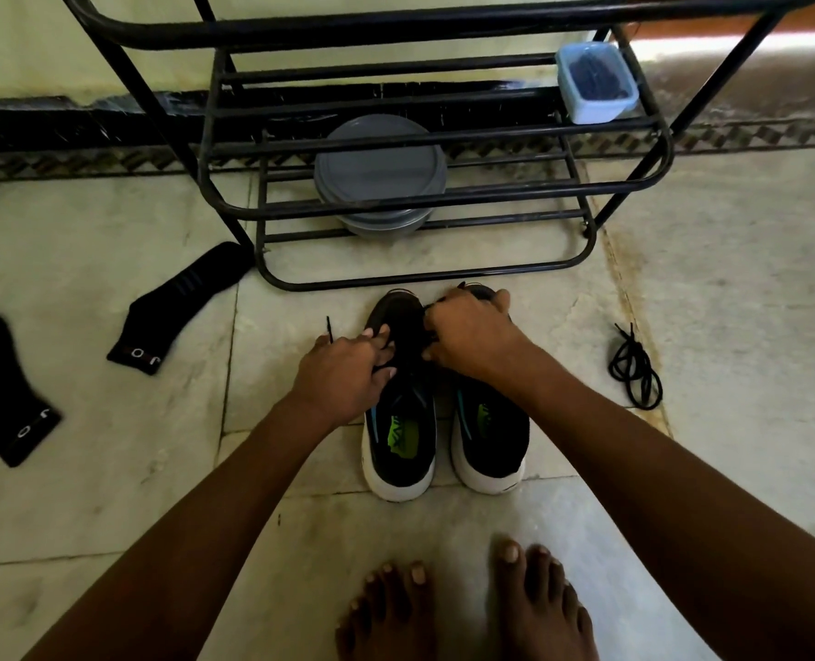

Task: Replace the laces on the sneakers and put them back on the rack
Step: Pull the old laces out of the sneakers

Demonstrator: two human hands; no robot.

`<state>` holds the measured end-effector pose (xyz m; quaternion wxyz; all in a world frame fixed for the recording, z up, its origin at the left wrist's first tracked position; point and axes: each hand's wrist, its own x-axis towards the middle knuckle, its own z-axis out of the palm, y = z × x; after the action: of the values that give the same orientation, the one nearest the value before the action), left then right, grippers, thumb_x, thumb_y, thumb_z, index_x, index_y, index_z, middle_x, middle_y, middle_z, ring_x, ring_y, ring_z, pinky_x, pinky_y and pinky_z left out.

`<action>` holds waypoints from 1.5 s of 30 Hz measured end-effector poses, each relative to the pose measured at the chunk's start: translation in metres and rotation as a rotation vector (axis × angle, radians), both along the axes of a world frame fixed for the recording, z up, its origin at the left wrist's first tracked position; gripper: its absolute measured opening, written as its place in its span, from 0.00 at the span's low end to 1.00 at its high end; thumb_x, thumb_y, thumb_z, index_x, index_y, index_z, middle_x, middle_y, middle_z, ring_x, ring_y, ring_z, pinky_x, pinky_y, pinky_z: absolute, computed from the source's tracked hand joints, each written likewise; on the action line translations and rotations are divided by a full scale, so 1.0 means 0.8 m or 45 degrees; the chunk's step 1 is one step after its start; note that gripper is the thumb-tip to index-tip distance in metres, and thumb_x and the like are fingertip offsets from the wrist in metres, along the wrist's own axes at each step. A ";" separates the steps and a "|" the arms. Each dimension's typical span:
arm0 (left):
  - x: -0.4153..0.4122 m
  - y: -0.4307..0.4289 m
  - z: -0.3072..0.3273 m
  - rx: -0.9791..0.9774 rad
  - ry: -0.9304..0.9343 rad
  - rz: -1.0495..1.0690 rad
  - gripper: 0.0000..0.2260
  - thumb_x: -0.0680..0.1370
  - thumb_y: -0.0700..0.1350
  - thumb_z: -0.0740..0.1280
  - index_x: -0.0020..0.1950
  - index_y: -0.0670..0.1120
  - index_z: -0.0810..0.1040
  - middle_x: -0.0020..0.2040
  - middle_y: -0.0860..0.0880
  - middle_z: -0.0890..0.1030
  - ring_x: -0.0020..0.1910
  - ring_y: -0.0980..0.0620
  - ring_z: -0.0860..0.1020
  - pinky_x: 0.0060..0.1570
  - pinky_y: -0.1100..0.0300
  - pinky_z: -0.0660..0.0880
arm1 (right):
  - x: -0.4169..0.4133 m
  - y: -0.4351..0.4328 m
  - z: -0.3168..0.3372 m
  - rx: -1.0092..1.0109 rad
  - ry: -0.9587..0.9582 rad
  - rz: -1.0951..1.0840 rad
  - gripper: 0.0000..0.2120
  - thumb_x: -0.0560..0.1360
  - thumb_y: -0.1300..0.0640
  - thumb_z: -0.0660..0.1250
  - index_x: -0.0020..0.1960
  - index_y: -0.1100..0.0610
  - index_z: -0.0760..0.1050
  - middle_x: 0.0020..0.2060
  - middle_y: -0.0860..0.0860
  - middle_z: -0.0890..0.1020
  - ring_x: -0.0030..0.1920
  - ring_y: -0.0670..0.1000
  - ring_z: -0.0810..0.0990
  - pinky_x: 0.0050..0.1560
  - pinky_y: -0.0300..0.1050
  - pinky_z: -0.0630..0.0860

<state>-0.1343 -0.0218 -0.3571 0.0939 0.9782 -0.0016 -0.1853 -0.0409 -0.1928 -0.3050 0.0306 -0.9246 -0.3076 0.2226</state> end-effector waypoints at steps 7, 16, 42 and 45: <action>-0.004 -0.011 -0.001 -0.019 -0.002 0.094 0.22 0.83 0.55 0.60 0.78 0.55 0.69 0.80 0.53 0.67 0.77 0.51 0.68 0.65 0.47 0.76 | -0.008 -0.012 0.010 0.476 -0.020 -0.082 0.08 0.76 0.51 0.70 0.45 0.55 0.82 0.50 0.49 0.70 0.55 0.51 0.73 0.58 0.54 0.63; -0.003 -0.015 0.008 -0.124 -0.014 0.144 0.20 0.83 0.51 0.63 0.75 0.52 0.74 0.80 0.56 0.65 0.78 0.52 0.65 0.69 0.52 0.72 | 0.002 -0.030 -0.010 1.237 0.365 -0.760 0.17 0.83 0.54 0.62 0.36 0.55 0.69 0.27 0.53 0.74 0.29 0.53 0.75 0.35 0.56 0.76; -0.006 -0.025 0.013 -0.223 -0.119 0.433 0.17 0.80 0.49 0.67 0.68 0.54 0.80 0.70 0.49 0.79 0.65 0.45 0.79 0.60 0.51 0.79 | 0.039 -0.055 0.025 1.144 0.008 -0.833 0.13 0.78 0.57 0.67 0.38 0.62 0.71 0.31 0.57 0.77 0.33 0.54 0.78 0.41 0.54 0.80; -0.005 -0.029 0.011 -0.277 -0.277 0.563 0.13 0.79 0.49 0.69 0.63 0.52 0.83 0.63 0.51 0.84 0.58 0.46 0.83 0.54 0.53 0.80 | 0.030 -0.055 0.023 0.818 -0.143 -0.693 0.09 0.75 0.53 0.69 0.42 0.57 0.74 0.42 0.53 0.77 0.44 0.53 0.77 0.49 0.53 0.79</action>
<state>-0.1384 -0.0448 -0.3484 0.2359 0.9531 0.1821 -0.0527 -0.0168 -0.2365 -0.2863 0.3581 -0.9262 -0.1073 0.0483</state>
